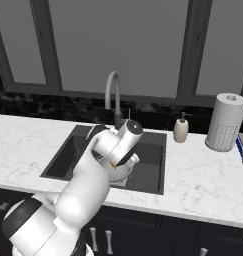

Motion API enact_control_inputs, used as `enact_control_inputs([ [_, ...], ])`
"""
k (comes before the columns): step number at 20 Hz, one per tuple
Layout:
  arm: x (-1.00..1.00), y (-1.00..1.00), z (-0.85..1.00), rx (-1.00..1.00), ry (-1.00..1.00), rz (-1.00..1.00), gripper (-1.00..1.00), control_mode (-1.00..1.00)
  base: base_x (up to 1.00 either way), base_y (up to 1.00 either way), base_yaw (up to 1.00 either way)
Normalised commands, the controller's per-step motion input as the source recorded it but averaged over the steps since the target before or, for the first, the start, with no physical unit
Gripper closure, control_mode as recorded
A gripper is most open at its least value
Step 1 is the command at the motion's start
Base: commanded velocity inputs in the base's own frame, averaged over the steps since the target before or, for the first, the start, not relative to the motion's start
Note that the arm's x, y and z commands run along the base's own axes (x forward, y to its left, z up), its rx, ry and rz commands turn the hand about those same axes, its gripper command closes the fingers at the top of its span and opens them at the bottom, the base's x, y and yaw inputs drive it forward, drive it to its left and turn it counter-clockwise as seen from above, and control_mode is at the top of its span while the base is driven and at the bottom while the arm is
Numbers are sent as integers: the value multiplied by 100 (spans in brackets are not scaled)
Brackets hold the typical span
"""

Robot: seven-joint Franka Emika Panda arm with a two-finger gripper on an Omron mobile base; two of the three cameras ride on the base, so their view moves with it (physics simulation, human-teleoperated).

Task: Put the colander in the sink, put the pear in the colander, and turn on the sink faucet and pour water over the colander.

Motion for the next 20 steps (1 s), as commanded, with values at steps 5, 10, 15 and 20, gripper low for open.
enact_control_inputs([
  [5, 45, 9, -15, -5, 1, 13, 100, -100, 0, 0, 0],
  [10, 32, 0, -22, -3, 0, 13, 100, -100, 0, 0, 0],
  [15, 23, 0, -25, -3, 0, 13, 100, -100, 0, 0, 0],
  [20, 11, 0, -26, -3, -1, 13, 100, -100, 0, 0, 0],
])
